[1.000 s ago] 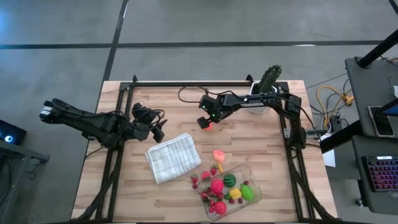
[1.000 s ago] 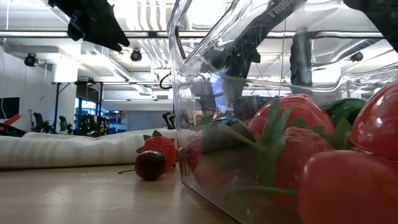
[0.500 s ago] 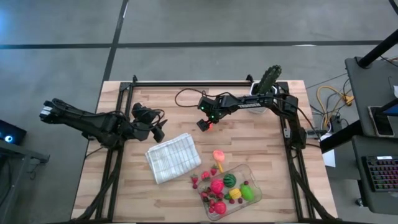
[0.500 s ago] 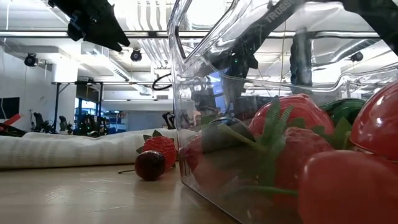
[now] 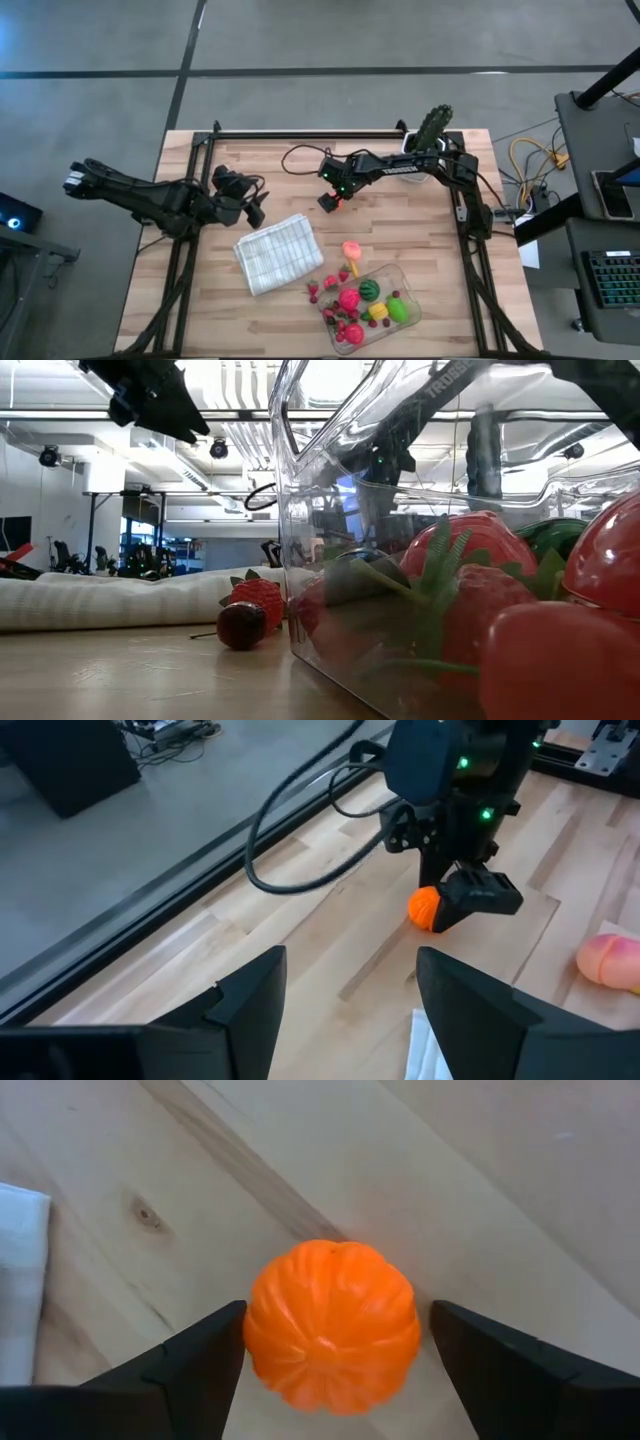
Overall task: Pick and placing Produce into tupperware
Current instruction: Put the pumpkin into the transparent bin
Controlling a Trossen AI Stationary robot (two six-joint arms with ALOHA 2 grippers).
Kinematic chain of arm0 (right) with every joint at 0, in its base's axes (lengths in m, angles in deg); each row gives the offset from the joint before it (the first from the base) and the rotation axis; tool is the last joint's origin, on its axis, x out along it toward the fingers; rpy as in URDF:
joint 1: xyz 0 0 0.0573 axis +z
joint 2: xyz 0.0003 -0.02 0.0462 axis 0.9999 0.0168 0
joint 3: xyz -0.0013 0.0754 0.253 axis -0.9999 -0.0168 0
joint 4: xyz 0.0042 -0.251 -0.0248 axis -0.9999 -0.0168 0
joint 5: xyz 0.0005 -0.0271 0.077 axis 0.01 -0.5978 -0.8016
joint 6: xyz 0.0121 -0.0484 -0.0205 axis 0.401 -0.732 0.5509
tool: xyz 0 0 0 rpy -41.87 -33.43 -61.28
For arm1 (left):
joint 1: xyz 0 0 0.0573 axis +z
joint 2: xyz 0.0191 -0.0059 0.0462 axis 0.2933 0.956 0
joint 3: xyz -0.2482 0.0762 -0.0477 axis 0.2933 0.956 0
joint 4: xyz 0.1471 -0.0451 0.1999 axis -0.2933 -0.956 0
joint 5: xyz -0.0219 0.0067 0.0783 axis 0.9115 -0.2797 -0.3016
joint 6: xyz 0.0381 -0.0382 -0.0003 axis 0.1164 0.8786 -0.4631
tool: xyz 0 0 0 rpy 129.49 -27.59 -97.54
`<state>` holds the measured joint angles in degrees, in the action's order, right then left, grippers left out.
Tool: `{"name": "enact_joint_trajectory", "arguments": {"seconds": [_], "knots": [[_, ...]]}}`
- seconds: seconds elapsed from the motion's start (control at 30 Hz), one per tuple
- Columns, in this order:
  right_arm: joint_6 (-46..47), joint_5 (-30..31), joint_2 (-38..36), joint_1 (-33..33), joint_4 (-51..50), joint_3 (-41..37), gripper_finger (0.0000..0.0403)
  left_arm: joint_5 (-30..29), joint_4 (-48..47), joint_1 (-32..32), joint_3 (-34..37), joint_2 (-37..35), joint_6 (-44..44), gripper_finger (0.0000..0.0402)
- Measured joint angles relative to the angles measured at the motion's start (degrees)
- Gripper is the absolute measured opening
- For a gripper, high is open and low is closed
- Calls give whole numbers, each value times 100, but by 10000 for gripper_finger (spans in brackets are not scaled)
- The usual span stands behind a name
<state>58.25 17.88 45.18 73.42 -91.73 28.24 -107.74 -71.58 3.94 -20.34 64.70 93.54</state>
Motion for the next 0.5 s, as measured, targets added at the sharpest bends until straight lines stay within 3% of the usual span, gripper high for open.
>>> {"name": "enact_joint_trajectory", "arguments": {"seconds": [0.33, 0.5], "knots": [[85, -32, 23, -2, -8, 9, 298, -1, 0, 91, 14, -1, -2, 210], [85, -23, 8, -4, -22, 7, 266, -1, -9, 91, 24, -2, -2, 210]]}}
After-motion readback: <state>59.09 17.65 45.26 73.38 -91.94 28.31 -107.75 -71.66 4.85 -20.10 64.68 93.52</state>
